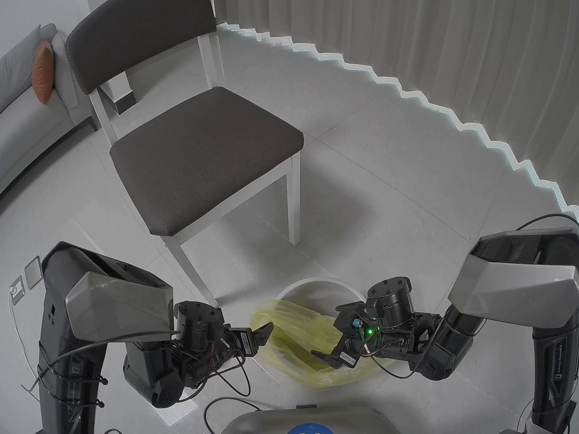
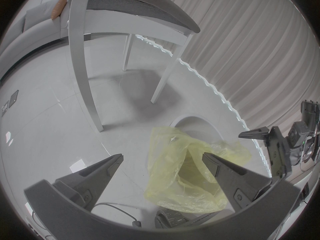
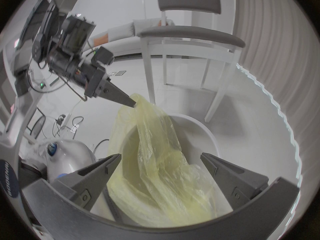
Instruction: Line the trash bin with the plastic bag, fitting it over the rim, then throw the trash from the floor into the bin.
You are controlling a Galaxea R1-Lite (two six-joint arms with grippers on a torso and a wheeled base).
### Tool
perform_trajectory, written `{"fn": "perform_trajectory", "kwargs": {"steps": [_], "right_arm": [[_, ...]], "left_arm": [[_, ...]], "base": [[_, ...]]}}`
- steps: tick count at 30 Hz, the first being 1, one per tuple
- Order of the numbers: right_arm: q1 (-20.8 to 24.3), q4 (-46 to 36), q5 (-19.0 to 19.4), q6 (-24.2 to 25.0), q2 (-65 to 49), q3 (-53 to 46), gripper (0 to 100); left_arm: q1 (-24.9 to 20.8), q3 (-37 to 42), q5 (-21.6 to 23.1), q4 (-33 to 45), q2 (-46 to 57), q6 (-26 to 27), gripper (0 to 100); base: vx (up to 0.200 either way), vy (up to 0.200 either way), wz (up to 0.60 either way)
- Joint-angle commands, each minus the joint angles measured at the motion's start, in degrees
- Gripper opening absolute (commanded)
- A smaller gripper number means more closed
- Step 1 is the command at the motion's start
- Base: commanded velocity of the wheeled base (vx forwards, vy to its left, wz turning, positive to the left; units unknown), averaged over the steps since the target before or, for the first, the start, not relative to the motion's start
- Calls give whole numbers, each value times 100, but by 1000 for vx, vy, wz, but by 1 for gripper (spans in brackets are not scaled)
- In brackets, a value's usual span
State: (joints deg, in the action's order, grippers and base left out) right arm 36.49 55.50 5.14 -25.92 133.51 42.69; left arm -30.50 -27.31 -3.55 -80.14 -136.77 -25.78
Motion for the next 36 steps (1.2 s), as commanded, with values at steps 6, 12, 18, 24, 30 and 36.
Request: {"fn": "perform_trajectory", "kwargs": {"steps": [6,12,18,24,30,36], "right_arm": [[16,-119,4,-230,536,451,100],[52,-154,-13,-230,659,512,100],[95,-523,-66,-230,685,679,100],[122,-611,-75,-230,720,837,0],[122,-620,-84,-230,703,864,0],[52,-699,-84,-230,659,1057,0]], "left_arm": [[0,24,12,-160,-69,-6,100],[9,41,3,-160,-34,-6,100],[-17,32,3,-169,-26,-6,100],[0,68,-6,-195,-17,-6,100],[9,129,-6,-379,-61,-6,100],[18,138,3,-388,-34,-14,100]], "base": [[0,0,0],[0,0,0],[0,0,0],[0,0,0],[0,0,0],[0,0,0]]}}
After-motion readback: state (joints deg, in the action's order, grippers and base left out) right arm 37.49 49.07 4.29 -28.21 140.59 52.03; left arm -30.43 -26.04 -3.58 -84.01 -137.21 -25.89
